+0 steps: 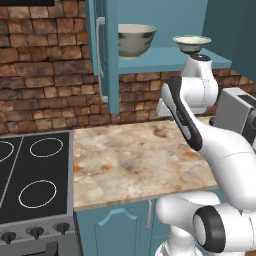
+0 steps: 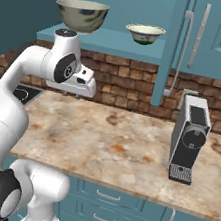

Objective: Take the smaller bowl and place it next to the appetizer plate on the dining counter , and place the larger bowl next to the plate with cooked food.

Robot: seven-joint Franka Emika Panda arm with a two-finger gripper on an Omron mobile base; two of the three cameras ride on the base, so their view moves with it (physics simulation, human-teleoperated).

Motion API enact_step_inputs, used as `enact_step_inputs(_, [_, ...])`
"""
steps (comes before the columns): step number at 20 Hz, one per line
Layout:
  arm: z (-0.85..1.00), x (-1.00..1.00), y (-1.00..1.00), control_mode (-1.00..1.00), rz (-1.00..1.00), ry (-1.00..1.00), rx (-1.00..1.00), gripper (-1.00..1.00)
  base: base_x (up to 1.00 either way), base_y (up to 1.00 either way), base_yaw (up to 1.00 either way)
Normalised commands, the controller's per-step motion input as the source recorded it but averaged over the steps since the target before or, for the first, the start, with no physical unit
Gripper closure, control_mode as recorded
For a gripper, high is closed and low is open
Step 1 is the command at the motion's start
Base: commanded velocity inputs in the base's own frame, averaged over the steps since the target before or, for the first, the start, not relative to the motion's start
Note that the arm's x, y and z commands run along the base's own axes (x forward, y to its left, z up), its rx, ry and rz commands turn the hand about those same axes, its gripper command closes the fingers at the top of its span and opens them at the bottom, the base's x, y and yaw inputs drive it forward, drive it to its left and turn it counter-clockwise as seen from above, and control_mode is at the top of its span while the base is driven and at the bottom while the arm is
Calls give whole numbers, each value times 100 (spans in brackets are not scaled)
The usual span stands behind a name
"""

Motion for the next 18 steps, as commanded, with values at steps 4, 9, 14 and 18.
enact_step_inputs(4, [42,-33,0,-100,-7,-20,22,-100,0,0,0])
enact_step_inputs(9, [98,-8,0,-100,-2,-46,38,-100,0,0,0])
enact_step_inputs(14, [93,0,2,-100,-1,-47,24,-100,0,0,0])
enact_step_inputs(18, [96,4,24,-100,-7,-31,13,-100,0,0,0])
